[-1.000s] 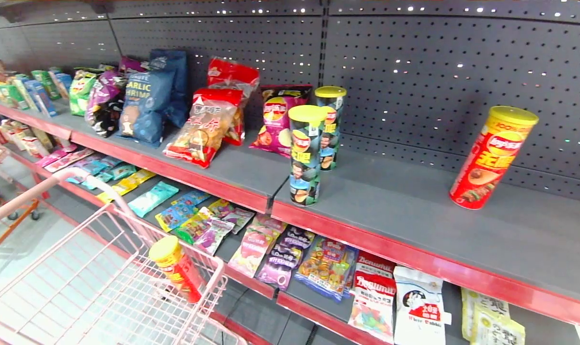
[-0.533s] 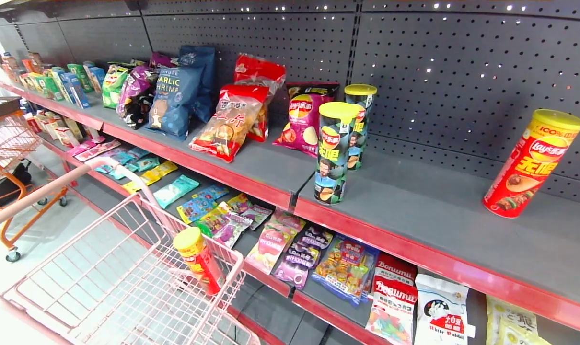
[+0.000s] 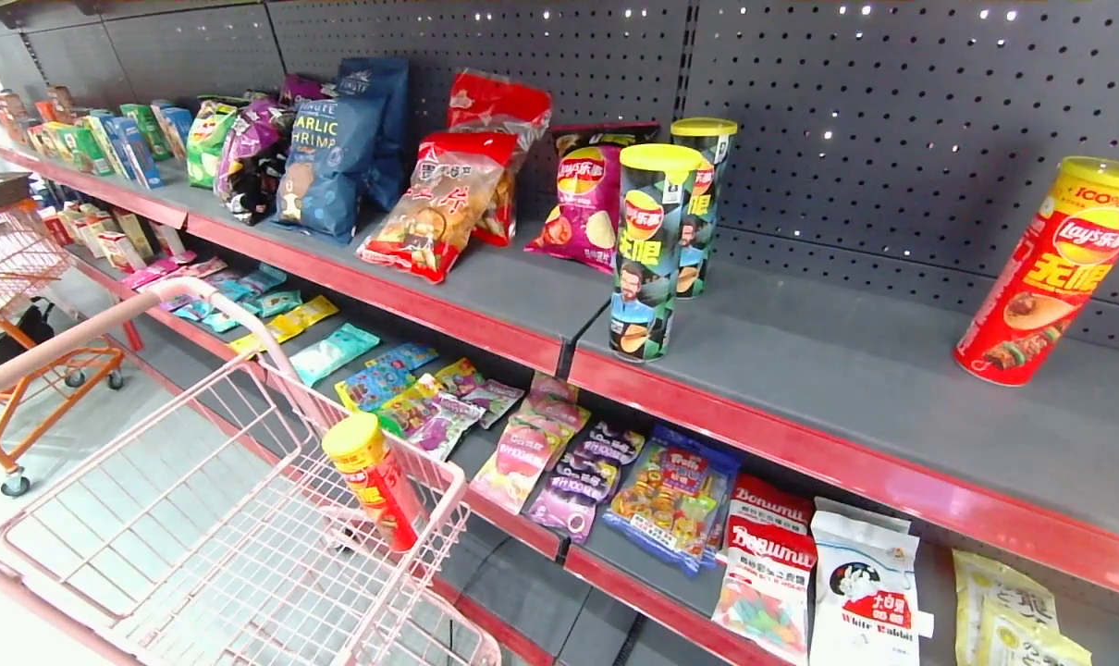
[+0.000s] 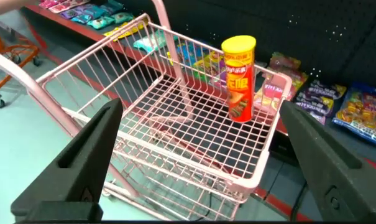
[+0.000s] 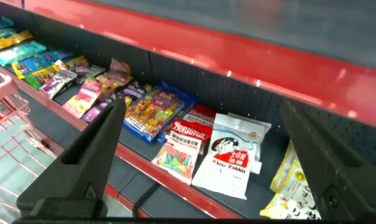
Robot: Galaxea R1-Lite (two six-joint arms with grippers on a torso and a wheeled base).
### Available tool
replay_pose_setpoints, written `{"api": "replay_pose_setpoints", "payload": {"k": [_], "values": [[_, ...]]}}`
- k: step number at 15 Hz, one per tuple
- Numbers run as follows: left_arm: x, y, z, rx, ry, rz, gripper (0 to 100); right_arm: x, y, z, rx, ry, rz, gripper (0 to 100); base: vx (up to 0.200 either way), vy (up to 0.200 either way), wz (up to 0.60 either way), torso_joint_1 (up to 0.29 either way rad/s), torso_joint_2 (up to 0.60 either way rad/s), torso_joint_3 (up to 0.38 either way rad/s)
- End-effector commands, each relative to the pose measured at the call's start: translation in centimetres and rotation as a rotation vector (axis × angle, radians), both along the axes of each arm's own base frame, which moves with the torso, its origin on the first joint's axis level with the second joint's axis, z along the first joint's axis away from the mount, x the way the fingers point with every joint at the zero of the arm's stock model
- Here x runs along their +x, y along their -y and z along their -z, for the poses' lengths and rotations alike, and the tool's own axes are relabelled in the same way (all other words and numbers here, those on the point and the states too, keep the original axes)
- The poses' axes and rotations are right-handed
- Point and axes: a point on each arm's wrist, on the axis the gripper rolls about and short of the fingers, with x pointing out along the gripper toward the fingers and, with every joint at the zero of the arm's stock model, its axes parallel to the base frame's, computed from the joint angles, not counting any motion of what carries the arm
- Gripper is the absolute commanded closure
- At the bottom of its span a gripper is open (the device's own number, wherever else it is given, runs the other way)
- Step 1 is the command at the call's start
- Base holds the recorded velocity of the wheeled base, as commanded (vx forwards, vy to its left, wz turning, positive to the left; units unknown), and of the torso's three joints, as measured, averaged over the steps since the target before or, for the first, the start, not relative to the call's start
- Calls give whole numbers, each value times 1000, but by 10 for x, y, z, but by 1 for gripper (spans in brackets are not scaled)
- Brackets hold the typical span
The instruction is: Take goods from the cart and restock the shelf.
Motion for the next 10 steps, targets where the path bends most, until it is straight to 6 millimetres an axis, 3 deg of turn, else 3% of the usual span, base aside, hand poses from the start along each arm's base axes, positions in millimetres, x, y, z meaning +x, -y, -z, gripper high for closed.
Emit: {"api": "replay_pose_setpoints", "payload": {"k": [1,8,9,10], "values": [[0,0,0,0,0,1,0,0,0,0,0,-2,-1,0,0,0,0,-198,515,315],[-5,-1,0,5,73,95,0,0,0,0,0,-2,-1,0,0,0,0,-195,541,346],[-8,-1,-9,9,102,102,0,0,0,0,0,-2,-1,0,0,0,0,-90,286,198],[4,-2,-82,-45,112,90,0,0,0,0,-3,-1,1,0,0,0,0,-61,173,124]]}}
